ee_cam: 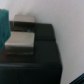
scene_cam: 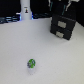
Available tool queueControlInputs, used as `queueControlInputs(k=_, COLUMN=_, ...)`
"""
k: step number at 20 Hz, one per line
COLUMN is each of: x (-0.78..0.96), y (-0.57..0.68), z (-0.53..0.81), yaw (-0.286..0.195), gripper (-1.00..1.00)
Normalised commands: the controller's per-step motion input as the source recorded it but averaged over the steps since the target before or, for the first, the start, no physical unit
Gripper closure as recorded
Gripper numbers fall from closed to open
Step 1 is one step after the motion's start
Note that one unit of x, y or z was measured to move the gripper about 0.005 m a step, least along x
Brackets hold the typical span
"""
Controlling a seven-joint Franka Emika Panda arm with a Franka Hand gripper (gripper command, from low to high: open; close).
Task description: Open the kcup holder, insert the kcup into the holder, and close the kcup holder
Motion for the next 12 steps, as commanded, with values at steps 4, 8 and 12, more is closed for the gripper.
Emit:
queueControlInputs(k=4, x=-0.14, y=0.67, z=-0.29, yaw=-0.106, gripper=-1.00)
queueControlInputs(k=8, x=0.00, y=0.62, z=-0.34, yaw=-0.025, gripper=-1.00)
queueControlInputs(k=12, x=0.00, y=0.54, z=-0.38, yaw=-0.002, gripper=-1.00)
